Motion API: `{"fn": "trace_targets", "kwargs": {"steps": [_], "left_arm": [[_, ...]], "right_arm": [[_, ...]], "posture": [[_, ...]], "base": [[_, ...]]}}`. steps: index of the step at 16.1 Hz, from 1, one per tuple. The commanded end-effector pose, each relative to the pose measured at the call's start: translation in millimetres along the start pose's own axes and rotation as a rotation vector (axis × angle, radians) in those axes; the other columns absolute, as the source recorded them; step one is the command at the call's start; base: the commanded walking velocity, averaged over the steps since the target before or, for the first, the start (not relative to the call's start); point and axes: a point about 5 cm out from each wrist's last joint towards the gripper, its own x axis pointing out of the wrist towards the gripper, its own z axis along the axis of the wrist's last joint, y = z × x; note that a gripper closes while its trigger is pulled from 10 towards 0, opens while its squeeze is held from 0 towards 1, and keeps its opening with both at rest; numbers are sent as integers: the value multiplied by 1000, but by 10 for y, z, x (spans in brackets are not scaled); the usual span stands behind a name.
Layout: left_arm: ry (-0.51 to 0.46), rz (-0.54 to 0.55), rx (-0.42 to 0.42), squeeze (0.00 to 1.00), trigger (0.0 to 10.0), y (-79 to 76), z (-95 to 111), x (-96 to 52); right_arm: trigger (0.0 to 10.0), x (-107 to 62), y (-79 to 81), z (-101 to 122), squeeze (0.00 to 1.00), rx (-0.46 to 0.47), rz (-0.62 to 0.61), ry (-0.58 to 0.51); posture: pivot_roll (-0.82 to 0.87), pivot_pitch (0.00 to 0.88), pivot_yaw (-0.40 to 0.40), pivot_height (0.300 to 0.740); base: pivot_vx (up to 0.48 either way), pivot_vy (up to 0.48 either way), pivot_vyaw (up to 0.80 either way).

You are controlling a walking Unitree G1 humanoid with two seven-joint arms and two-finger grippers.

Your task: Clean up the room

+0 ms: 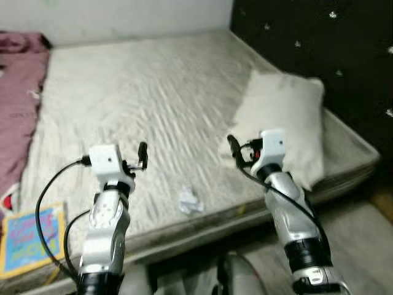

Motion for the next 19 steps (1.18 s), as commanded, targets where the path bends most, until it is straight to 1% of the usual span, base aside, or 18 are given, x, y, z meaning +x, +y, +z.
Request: {"fn": "trace_targets", "kwargs": {"steps": [1,6,9,10,11,13,14,15,18,19], "left_arm": [[23,40,16,0,10000,109,-22,-8],[36,39,6,0,10000,102,-43,-6],[44,79,13,0,10000,147,-46,-2],[40,93,12,0,10000,162,-35,-11],[42,105,-1,0,10000,172,-20,-27],[61,98,-27,0,10000,157,-35,-27],[58,91,-14,0,10000,160,-34,-41],[52,85,-26,0,10000,163,-24,-51],[61,84,-28,0,10000,194,-30,-50],[54,103,14,0,10000,231,-11,-47]], "right_arm": [[10000,41,117,56,0,11,36,-21],[10000,36,107,47,0,23,37,-18],[10000,28,129,44,0,34,48,-20],[10000,23,136,44,0,42,54,-20],[10000,15,145,47,0,50,64,-23],[10000,28,145,45,0,52,68,-18],[10000,29,145,40,0,48,70,-11],[10000,35,145,51,0,40,82,-13],[10000,64,136,-18,0,45,88,41],[10000,85,151,-46,0,49,88,68]], "posture": [[-103,0,-24,656],[-106,0,-26,656],[-100,0,-28,656],[-98,0,-29,651],[-98,0,-29,636],[-97,0,-33,611],[-100,0,-28,596],[-99,0,-26,581],[-100,3,-27,581],[-107,9,-26,581]], "base": [[0,0,0],[0,0,0],[0,0,0],[0,0,0],[0,0,0],[0,0,0],[0,0,0],[0,0,0],[0,0,0],[0,0,0]]}}
